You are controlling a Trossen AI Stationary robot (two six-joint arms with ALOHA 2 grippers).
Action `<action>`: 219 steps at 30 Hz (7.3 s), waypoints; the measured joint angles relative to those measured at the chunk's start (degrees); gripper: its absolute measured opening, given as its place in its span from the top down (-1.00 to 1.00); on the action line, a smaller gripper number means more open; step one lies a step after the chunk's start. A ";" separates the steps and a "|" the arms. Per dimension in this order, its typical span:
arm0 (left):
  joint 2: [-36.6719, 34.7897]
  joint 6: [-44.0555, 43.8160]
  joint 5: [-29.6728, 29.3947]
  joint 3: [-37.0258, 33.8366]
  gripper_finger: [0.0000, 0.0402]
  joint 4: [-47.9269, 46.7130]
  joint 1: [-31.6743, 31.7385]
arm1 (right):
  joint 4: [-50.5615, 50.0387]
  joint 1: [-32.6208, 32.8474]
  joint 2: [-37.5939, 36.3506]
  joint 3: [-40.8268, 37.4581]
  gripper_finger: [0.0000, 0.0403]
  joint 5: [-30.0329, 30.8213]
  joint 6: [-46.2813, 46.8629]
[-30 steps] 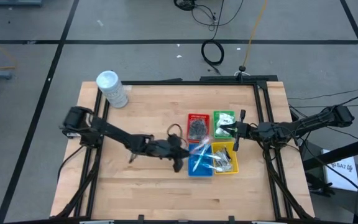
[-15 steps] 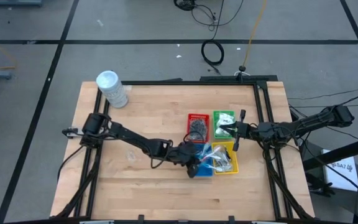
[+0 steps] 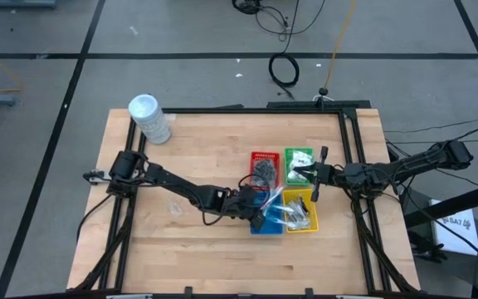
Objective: Pick & Place Travel size toiletries
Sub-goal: Put the orange toothbrush into the blue bin, then return to Home Position
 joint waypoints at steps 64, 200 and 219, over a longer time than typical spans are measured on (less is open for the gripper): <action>-104.19 57.11 -1.05 -56.99 -0.42 -5.80 11.72 | -11.64 4.79 -23.59 0.00 1.00 -0.02 2.99; -109.96 55.97 2.10 -72.28 -0.40 3.75 15.76 | -14.35 -3.37 -37.17 -13.25 1.00 -7.62 7.08; -109.95 55.97 2.09 -72.28 -0.43 3.76 15.76 | -14.35 -3.37 -37.17 -13.25 1.00 -7.61 7.08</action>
